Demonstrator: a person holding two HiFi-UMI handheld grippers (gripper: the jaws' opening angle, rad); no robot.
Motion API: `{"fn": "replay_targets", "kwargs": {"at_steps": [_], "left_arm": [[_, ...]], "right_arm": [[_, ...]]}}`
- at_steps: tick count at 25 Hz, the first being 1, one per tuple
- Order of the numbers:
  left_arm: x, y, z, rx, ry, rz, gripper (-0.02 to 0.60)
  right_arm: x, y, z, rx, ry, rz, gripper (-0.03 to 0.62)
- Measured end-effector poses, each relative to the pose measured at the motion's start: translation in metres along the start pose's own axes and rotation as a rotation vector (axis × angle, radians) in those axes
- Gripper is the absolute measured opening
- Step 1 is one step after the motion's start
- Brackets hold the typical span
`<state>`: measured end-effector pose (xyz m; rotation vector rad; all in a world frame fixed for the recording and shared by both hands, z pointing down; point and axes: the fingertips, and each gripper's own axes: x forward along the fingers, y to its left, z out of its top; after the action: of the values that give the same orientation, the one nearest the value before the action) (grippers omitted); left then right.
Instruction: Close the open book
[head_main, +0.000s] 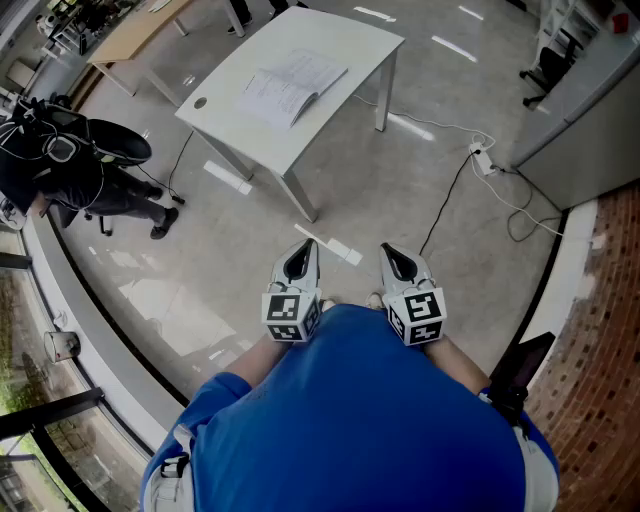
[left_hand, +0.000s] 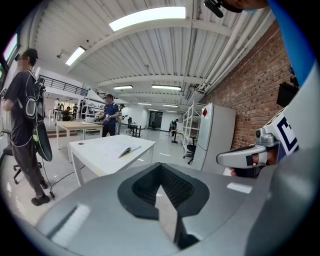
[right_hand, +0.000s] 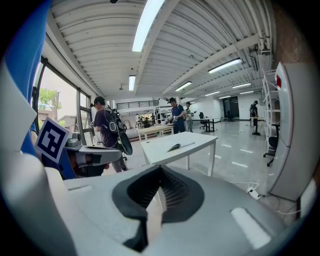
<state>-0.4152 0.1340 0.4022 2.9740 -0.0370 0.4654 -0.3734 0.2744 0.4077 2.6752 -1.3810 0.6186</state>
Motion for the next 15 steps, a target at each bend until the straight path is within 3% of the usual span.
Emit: {"fn": "replay_targets", "kwargs": {"at_steps": [15], "left_arm": [[0.052,-0.06,0.009,0.046,-0.036,0.011,0.007]], "right_arm": [[-0.019,-0.079,-0.002,0.008,-0.019,0.011,0.002]]}}
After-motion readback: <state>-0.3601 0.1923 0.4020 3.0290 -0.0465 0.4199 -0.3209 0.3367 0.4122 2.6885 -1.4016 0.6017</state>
